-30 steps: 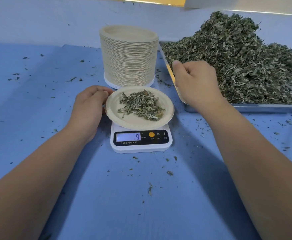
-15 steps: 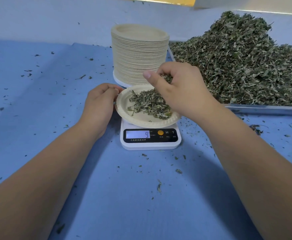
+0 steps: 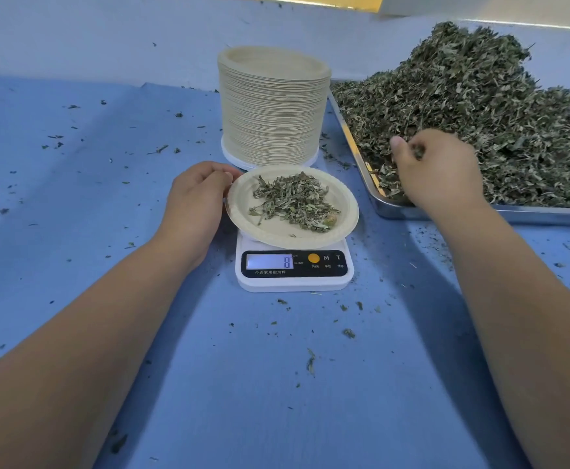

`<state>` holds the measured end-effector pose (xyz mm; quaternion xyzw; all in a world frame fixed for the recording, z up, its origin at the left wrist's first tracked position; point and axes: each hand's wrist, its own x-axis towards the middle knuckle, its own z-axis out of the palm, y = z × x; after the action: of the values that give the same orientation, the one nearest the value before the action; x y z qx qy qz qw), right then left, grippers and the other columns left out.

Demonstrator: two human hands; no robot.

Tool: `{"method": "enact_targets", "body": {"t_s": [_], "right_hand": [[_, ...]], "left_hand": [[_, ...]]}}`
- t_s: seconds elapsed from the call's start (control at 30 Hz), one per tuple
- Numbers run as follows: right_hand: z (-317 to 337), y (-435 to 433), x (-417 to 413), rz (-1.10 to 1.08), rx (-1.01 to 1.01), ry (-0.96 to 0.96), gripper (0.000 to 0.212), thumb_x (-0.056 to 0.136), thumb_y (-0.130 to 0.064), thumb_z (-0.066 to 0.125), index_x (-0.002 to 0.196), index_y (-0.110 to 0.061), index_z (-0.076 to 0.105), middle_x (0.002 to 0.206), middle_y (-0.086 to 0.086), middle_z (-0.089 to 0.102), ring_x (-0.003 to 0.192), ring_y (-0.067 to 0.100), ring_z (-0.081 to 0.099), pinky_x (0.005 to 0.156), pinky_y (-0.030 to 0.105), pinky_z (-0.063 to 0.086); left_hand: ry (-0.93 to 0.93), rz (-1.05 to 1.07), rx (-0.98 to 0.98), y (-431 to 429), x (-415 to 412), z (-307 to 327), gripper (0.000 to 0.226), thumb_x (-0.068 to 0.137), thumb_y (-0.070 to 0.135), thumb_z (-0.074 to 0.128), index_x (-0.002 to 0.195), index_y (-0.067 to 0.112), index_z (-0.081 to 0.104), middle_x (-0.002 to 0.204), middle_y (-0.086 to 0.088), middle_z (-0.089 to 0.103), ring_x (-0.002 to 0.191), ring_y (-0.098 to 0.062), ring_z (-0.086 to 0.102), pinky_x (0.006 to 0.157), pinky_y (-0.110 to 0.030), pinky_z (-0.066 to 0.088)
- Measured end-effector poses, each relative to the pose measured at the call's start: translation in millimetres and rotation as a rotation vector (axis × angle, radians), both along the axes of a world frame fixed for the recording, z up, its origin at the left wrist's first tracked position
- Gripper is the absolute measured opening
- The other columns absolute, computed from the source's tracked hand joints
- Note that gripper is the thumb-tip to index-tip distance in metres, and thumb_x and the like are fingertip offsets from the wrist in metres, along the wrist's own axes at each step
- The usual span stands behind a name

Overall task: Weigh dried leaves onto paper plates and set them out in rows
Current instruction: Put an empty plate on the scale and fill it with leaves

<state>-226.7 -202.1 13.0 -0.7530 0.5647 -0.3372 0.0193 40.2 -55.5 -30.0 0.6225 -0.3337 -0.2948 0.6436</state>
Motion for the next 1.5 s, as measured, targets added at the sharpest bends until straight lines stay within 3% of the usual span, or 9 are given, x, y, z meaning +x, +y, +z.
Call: {"method": "enact_targets", "body": {"t_s": [0.23,0.57,0.77,0.9,1.0,1.1,1.2,1.37,1.5], "right_hand": [[-11.0,-8.9,-2.2,0.022,0.207,0.143,0.033,0.097,-0.042,0.052,0.082,-0.015,0.063,0.073,0.007,0.064,0.068,0.025,0.058,0.056,0.030,0.044],[6.8,37.1,39.0,0.378,-0.061,0.019,0.015,0.094,-0.030,0.058,0.095,-0.020,0.068,0.085,-0.008,0.066,0.081,0.016,0.061,0.075,0.032,0.050],[22.1,67.7,63.2,0.645,0.148,0.238,0.050,0.094,-0.067,0.051,0.134,-0.037,0.056,0.115,-0.012,0.061,0.088,0.001,0.052,0.080,0.030,0.046],[22.7,78.6,69.8,0.615,0.081,0.347,0.045,0.097,-0.057,0.054,0.135,-0.034,0.057,0.121,-0.006,0.064,0.090,0.010,0.052,0.088,0.036,0.050],[21.5,80.8,72.6,0.632,0.085,0.247,0.028,0.098,-0.040,0.062,0.123,-0.028,0.067,0.107,-0.009,0.067,0.079,0.007,0.056,0.084,0.030,0.051],[21.1,80.8,73.2,0.640,0.055,0.161,0.015,0.096,-0.030,0.067,0.108,-0.026,0.074,0.080,-0.024,0.056,0.071,0.002,0.056,0.073,0.015,0.043],[23.5,81.9,73.1,0.630,0.024,0.062,0.009,0.093,-0.026,0.069,0.099,-0.026,0.076,0.076,-0.027,0.058,0.075,0.007,0.061,0.071,0.012,0.044],[27.1,82.5,72.7,0.610,-0.004,-0.130,0.008,0.092,-0.026,0.072,0.097,-0.027,0.078,0.079,-0.021,0.065,0.075,0.008,0.061,0.068,0.007,0.043],[26.6,84.1,72.4,0.609,-0.026,-0.176,0.009,0.092,-0.025,0.072,0.098,-0.027,0.078,0.074,-0.025,0.061,0.070,0.003,0.058,0.069,0.009,0.041]], "left_hand": [[-0.014,0.000,0.006,-1.0,1.0,-1.1,0.027,0.078,0.024,0.051,0.072,0.031,0.077,0.096,-0.005,0.078,0.085,-0.017,0.066,0.083,-0.040,0.054],[-0.010,0.005,-0.014,-1.8,1.5,-2.1,0.027,0.082,0.019,0.050,0.077,0.026,0.076,0.088,-0.001,0.077,0.079,-0.013,0.064,0.076,-0.034,0.052],[-0.012,0.012,-0.012,-2.8,2.2,-2.7,0.028,0.090,0.014,0.049,0.084,0.019,0.076,0.081,0.002,0.074,0.081,-0.016,0.066,0.082,-0.040,0.056],[-0.024,0.014,-0.010,-3.3,3.1,-3.2,0.028,0.092,0.013,0.048,0.089,0.015,0.076,0.082,0.001,0.074,0.079,-0.014,0.066,0.075,-0.036,0.055],[-0.030,0.025,-0.016,-3.0,1.9,-1.7,0.028,0.094,0.013,0.047,0.087,0.015,0.075,0.080,0.002,0.074,0.074,-0.011,0.065,0.068,-0.030,0.050],[-0.029,0.027,-0.012,-2.2,0.8,-1.9,0.028,0.094,0.016,0.047,0.088,0.014,0.074,0.096,-0.006,0.077,0.092,-0.026,0.071,0.078,-0.042,0.055],[-0.026,0.032,-0.017,-2.1,0.9,-1.7,0.027,0.095,0.017,0.046,0.092,0.013,0.073,0.104,-0.008,0.077,0.103,-0.030,0.071,0.085,-0.046,0.056],[0.009,0.048,-0.055,-3.5,2.6,-2.6,0.026,0.100,0.018,0.046,0.090,0.019,0.070,0.111,-0.004,0.075,0.086,-0.012,0.069,0.063,-0.020,0.049],[0.010,0.038,-0.062,-3.6,2.0,-3.5,0.026,0.101,0.018,0.046,0.091,0.019,0.070,0.113,-0.006,0.074,0.087,-0.012,0.069,0.060,-0.019,0.048]]}}
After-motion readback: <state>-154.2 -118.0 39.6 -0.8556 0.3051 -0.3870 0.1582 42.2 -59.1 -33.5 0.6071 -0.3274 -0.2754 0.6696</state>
